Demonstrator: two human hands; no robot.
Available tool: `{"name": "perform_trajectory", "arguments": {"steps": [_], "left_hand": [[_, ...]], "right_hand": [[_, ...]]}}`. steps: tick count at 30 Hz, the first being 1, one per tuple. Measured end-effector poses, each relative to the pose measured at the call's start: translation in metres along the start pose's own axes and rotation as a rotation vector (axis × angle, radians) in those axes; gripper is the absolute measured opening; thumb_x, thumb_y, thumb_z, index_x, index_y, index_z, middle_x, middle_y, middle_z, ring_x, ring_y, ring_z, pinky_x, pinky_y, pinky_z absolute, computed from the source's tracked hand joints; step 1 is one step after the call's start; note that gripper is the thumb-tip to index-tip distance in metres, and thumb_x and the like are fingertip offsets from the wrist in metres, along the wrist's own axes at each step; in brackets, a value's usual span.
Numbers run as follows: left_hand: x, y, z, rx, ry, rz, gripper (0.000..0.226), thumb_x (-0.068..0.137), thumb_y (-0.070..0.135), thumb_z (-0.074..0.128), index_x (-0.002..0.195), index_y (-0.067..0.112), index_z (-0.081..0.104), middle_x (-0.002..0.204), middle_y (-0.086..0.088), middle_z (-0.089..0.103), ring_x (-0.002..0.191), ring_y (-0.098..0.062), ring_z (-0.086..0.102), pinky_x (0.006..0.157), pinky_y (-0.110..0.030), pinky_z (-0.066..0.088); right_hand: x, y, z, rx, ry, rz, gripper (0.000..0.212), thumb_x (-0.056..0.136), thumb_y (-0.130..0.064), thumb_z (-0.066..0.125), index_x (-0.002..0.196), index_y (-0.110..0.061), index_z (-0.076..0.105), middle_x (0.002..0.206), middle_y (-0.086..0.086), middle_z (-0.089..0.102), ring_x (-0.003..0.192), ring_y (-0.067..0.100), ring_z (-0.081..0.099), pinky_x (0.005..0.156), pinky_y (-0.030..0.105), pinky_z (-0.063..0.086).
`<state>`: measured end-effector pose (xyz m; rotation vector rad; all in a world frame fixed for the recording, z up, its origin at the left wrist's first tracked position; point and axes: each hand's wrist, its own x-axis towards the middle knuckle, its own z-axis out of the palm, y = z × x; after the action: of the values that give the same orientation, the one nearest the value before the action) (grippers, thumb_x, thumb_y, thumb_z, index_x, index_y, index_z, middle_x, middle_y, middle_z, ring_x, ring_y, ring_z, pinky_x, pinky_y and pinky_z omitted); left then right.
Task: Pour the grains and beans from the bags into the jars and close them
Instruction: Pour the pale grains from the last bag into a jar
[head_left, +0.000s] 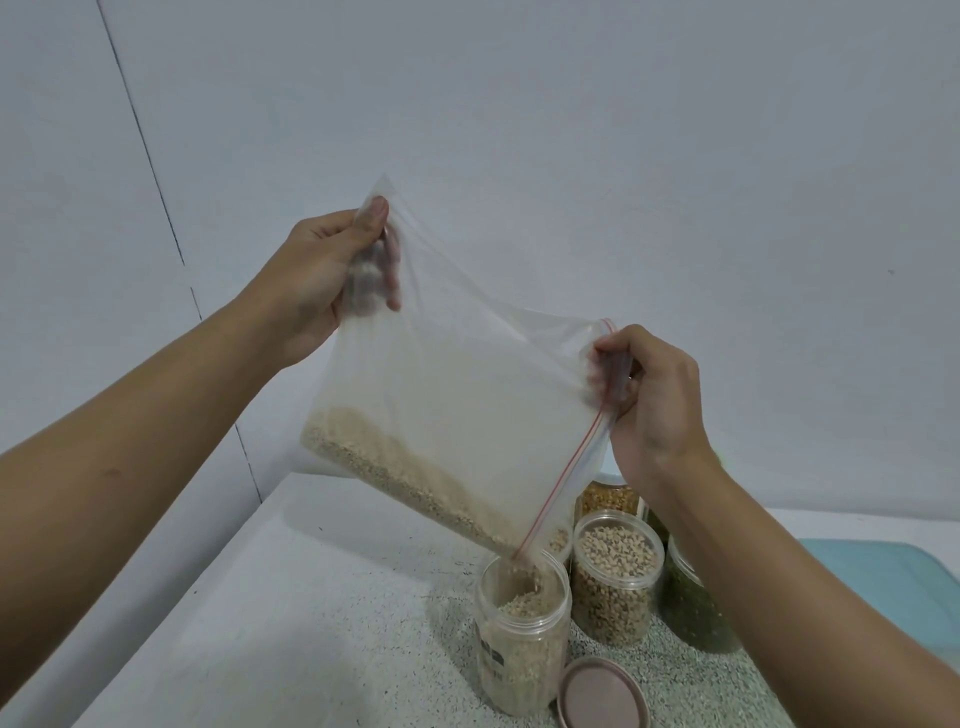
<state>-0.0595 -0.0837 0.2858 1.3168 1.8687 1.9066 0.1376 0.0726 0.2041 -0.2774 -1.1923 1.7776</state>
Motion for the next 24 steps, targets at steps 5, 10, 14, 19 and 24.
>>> {"name": "perform_trajectory", "arguments": {"steps": [5,10,14,19,24], "left_hand": [[0.0,0.002,-0.006,0.005,0.012,0.006,0.038,0.103,0.043,0.052,0.082,0.013,0.062,0.073,-0.008,0.063,0.059,-0.025,0.061,0.083,-0.048,0.038],[-0.001,0.008,-0.014,0.009,0.021,0.014,0.037,0.103,0.043,0.053,0.084,0.013,0.063,0.077,-0.009,0.062,0.06,-0.024,0.062,0.083,-0.048,0.04],[-0.001,0.012,-0.018,0.011,0.027,0.029,0.037,0.102,0.043,0.054,0.084,0.013,0.064,0.077,-0.008,0.063,0.06,-0.023,0.062,0.083,-0.048,0.039],[-0.002,0.016,-0.021,0.014,0.026,0.032,0.037,0.102,0.043,0.054,0.083,0.013,0.064,0.075,-0.008,0.062,0.058,-0.023,0.061,0.083,-0.048,0.038],[-0.003,0.019,-0.023,0.021,0.027,0.033,0.037,0.102,0.043,0.054,0.084,0.012,0.064,0.074,-0.007,0.062,0.058,-0.024,0.061,0.083,-0.048,0.039]], "right_hand": [[0.001,0.003,0.006,0.013,-0.017,0.013,0.025,0.087,0.001,0.053,0.063,-0.008,0.055,0.056,0.003,0.055,0.048,0.013,0.044,0.053,0.028,0.03],[0.0,0.003,0.011,0.024,-0.031,0.025,0.025,0.087,-0.001,0.054,0.063,-0.008,0.058,0.057,0.002,0.056,0.049,0.013,0.046,0.054,0.028,0.032],[-0.003,0.002,0.016,0.044,-0.05,0.018,0.026,0.087,0.0,0.054,0.063,-0.009,0.058,0.057,0.002,0.057,0.05,0.013,0.047,0.055,0.028,0.032],[-0.003,0.001,0.02,0.05,-0.053,0.017,0.029,0.086,0.0,0.054,0.059,-0.01,0.058,0.057,0.003,0.056,0.049,0.013,0.046,0.054,0.027,0.032],[-0.003,0.001,0.023,0.052,-0.052,0.014,0.031,0.086,0.0,0.054,0.057,-0.01,0.058,0.056,0.003,0.056,0.05,0.013,0.047,0.055,0.027,0.033]]}}
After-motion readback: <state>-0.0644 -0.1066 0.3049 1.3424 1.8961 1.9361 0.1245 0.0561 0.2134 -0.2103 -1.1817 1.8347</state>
